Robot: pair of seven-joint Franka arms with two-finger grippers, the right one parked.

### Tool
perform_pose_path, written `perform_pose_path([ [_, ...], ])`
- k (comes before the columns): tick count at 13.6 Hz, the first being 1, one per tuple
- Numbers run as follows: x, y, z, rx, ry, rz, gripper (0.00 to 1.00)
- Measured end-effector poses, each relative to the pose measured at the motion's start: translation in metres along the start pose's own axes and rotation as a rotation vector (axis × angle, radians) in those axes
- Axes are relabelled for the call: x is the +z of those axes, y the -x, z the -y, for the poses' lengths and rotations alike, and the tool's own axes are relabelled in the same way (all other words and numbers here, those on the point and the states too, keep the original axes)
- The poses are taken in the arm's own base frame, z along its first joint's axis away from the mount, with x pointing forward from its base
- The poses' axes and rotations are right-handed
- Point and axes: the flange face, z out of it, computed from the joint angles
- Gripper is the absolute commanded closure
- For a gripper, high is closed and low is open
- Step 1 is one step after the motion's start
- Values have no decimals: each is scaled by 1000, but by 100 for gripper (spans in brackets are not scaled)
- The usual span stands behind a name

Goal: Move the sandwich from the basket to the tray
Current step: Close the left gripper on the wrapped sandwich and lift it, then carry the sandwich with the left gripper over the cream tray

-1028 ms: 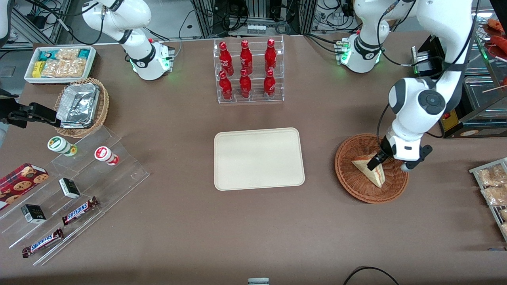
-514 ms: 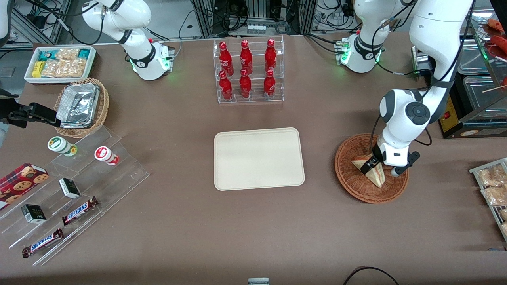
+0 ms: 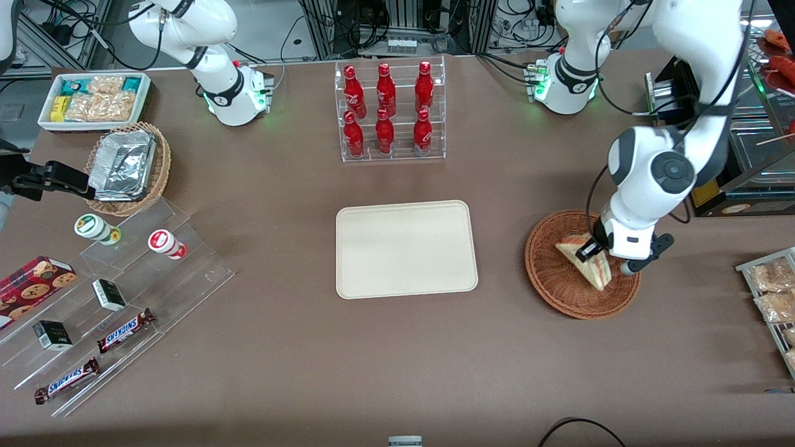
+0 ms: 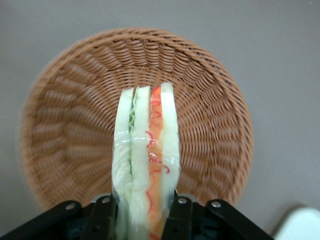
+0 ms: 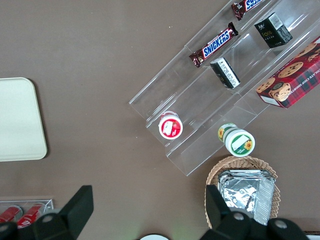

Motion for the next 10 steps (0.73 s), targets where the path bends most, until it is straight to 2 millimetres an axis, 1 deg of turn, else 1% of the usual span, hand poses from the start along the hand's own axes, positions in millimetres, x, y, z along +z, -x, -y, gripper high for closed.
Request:
perform_pose_path([
  [2, -78, 9, -33, 54, -38, 25, 100],
  [3, -107, 20, -54, 91, -40, 26, 100],
  [4, -128, 36, -78, 136, -39, 26, 100],
  [5, -137, 55, -103, 185, -39, 28, 100],
  [6, -136, 77, -127, 236, -37, 31, 100],
  [7, -130, 100, -151, 279, -39, 37, 100],
  [8, -119, 124, -175, 313, -46, 48, 100],
  [10, -88, 168, -218, 380, -63, 67, 100],
])
